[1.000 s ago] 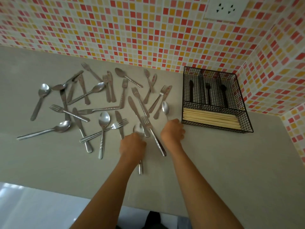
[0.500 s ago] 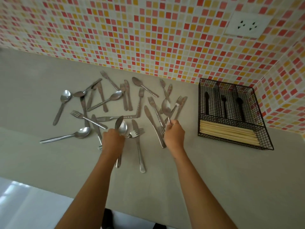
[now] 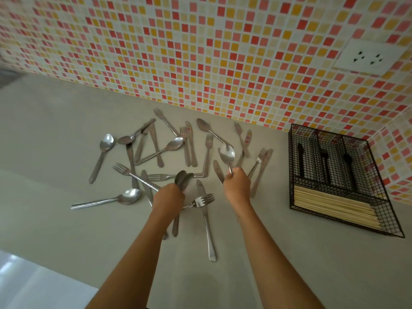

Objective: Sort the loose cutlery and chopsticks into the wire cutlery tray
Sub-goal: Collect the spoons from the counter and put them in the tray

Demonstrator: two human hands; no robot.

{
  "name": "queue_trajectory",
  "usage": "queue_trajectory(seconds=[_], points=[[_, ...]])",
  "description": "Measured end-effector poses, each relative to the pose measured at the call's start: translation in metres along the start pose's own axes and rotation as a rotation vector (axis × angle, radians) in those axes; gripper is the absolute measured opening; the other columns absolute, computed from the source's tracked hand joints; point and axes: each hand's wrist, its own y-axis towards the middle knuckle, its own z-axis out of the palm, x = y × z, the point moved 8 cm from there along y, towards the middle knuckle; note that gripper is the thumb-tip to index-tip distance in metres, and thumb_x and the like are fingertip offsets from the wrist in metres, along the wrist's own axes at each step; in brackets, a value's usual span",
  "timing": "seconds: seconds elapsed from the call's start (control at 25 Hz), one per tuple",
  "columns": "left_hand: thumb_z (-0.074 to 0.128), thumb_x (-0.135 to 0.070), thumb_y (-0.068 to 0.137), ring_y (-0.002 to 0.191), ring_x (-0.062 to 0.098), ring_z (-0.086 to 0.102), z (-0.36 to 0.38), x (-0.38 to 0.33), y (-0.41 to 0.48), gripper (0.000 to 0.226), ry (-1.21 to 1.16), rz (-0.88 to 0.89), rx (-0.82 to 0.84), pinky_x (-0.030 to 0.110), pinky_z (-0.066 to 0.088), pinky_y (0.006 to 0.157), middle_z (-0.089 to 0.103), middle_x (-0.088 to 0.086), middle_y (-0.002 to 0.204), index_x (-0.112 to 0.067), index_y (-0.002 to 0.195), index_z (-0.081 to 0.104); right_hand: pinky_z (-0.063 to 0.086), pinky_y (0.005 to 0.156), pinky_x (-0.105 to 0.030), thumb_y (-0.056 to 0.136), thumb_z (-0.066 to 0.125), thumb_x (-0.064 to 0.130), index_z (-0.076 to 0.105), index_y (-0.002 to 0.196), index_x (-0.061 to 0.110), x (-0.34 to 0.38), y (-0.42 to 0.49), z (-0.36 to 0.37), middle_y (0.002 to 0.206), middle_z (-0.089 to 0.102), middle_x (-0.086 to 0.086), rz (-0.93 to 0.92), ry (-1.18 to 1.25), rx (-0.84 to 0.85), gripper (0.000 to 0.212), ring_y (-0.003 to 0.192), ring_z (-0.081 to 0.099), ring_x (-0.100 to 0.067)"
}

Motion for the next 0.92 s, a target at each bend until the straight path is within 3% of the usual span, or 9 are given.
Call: queue_trajectory(seconds=[0.08,0.2,0.32,0.44,0.56,0.76,0.92], points=[[0.047,-0.01,0.092,0.108,0.037,0.058,-0.012,-0.002,0.006,0.024,-0.051,0.022,-0.004,0.036,0.042,0.083,0.063,0.02,0.113,0.003,0.112,0.05,0.045,0.082,-0.036,0.097,0.04,0.016,0.057,0.109,0.001,0.015,0.002,0.009,0.108,0.066,-0.019,-0.034,0.001,0.01,0.026,0.105,0.059,-0.036],[0.049,-0.005,0.091,0.108,0.04,0.056,-0.041,0.008,0.01,0.026,-0.08,0.073,-0.036,0.042,0.043,0.087,0.058,0.022,0.115,0.003,0.115,0.044,0.039,0.072,-0.032,0.097,0.039,0.014,0.057,0.106,-0.002,0.038,0.002,0.034,0.108,0.064,-0.021,-0.074,-0.048,0.079,0.026,0.104,0.059,-0.036],[0.051,-0.002,0.088,0.094,0.039,0.059,-0.068,0.038,0.016,0.022,-0.155,0.144,-0.021,0.037,0.045,0.072,0.061,0.022,0.103,-0.003,0.109,0.044,0.042,0.074,-0.033,0.096,0.042,0.019,0.058,0.108,-0.003,0.063,0.001,0.066,0.111,0.063,-0.022,-0.085,-0.077,0.169,0.029,0.107,0.058,-0.038],[0.046,-0.014,0.095,0.074,0.03,0.056,-0.093,0.078,0.02,0.006,-0.201,0.172,-0.004,0.03,0.04,0.059,0.059,0.013,0.085,-0.011,0.097,0.042,0.047,0.077,-0.035,0.091,0.047,0.029,0.061,0.103,-0.003,0.089,0.001,0.103,0.106,0.066,-0.022,-0.065,-0.083,0.229,0.037,0.103,0.06,-0.039],[0.053,-0.03,0.094,0.078,0.022,0.053,-0.11,0.111,0.025,0.015,-0.097,0.205,-0.015,0.027,0.039,0.064,0.056,0.002,0.085,-0.016,0.098,0.05,0.048,0.084,-0.036,0.092,0.047,0.028,0.061,0.111,0.001,0.117,0.004,0.137,0.113,0.065,-0.018,-0.056,-0.13,0.259,0.035,0.107,0.06,-0.037],[0.076,-0.039,0.074,0.099,0.018,0.06,-0.103,0.15,0.04,0.049,0.214,0.264,0.134,0.032,0.05,0.087,0.064,0.0,0.111,-0.017,0.115,0.06,0.049,0.08,-0.036,0.094,0.043,0.044,0.063,0.11,0.007,0.136,0.011,0.174,0.103,0.071,-0.013,-0.037,-0.288,0.248,0.045,0.1,0.064,-0.034],[0.074,-0.035,0.076,0.107,0.022,0.058,-0.098,0.168,0.05,0.05,0.326,0.264,0.138,0.031,0.047,0.085,0.06,0.001,0.117,-0.019,0.12,0.056,0.05,0.078,-0.036,0.094,0.041,0.04,0.062,0.106,0.006,0.137,0.018,0.179,0.097,0.071,-0.013,-0.012,-0.353,0.159,0.042,0.094,0.065,-0.033]])
